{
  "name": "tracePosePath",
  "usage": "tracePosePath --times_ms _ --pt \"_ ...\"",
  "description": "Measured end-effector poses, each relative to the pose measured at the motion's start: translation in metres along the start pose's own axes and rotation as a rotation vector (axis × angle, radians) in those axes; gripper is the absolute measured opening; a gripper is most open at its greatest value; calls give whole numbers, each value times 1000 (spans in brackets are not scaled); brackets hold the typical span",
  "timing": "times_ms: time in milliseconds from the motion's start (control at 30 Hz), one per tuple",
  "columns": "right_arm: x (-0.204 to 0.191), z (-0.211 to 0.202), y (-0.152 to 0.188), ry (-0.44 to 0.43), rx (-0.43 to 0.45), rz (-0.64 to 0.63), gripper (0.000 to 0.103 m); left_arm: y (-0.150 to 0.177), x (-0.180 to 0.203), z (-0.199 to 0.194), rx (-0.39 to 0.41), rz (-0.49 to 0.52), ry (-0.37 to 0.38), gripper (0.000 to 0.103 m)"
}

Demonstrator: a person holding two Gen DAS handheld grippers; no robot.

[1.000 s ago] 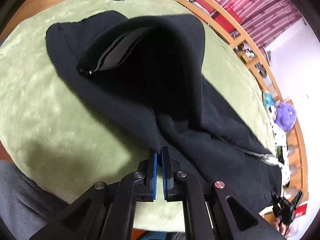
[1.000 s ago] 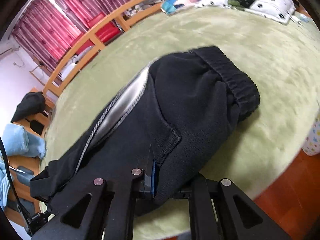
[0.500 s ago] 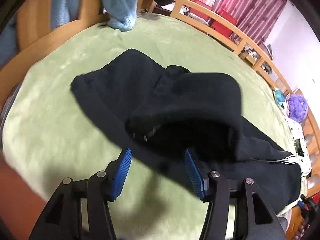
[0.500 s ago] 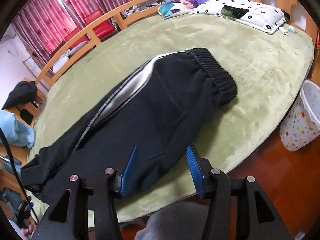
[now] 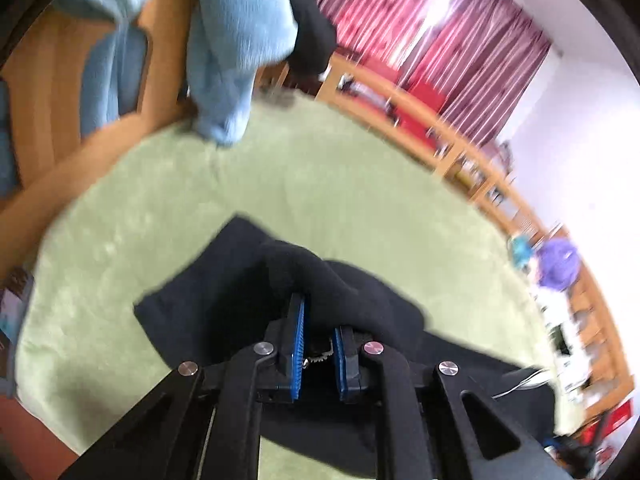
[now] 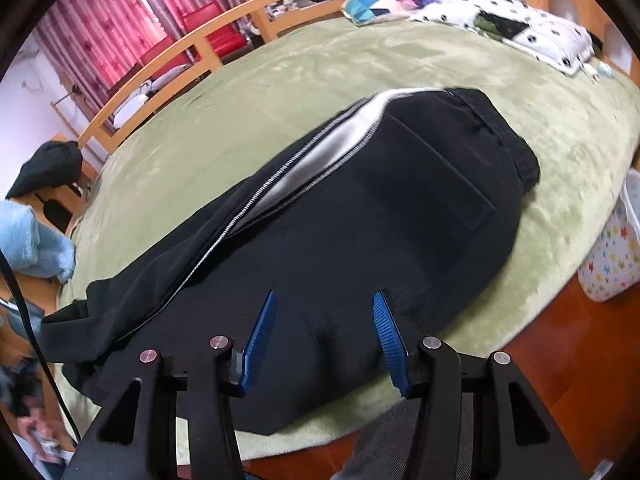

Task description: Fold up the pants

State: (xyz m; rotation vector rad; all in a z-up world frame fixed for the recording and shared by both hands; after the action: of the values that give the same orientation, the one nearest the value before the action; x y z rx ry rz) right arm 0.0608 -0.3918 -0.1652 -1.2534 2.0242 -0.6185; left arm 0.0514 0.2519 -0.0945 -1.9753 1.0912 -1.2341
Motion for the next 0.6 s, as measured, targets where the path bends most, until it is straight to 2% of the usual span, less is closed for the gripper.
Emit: tracePosePath --times_ms 67,167,233,333,367,400,467,533,600 --pt "-2 4 0 -15 -6 -5 50 -15 9 -16 23 29 4 12" --pt "-3 12 3 -28 -16 -13 50 -29 26 -16 32 70 -11 12" --pt "-1 17 3 -30 -27 -12 50 -33 38 0 31 86 -32 15" --pt "3 23 4 -41 -43 19 51 -36 55 56 2 128 -97 23" --pt "3 24 5 -51 -51 30 50 -35 59 71 -17 139 -107 36" --pt "3 23 7 -56 -53 34 51 -34 64 88 -39 145 -115 53" --pt "3 20 9 -54 -51 27 50 -30 68 107 -60 134 -125 63" --pt "4 18 12 -45 -45 18 51 -25 69 111 -63 132 -116 65" --pt "4 17 16 -36 -51 13 50 -18 63 108 -65 142 -132 80"
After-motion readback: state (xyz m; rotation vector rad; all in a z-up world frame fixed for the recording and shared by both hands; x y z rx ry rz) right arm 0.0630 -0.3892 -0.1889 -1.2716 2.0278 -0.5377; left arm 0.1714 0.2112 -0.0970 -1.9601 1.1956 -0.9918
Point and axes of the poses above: each gripper's, at about its wrist camera, not at the fingertips, and z roughly the way its jaws point, x to its right, y to its underside, the point moved 1 cm from there along z, roughly the way its jaws point, and after that the axes turned 14 degrees about x, right-handed, at the moved point
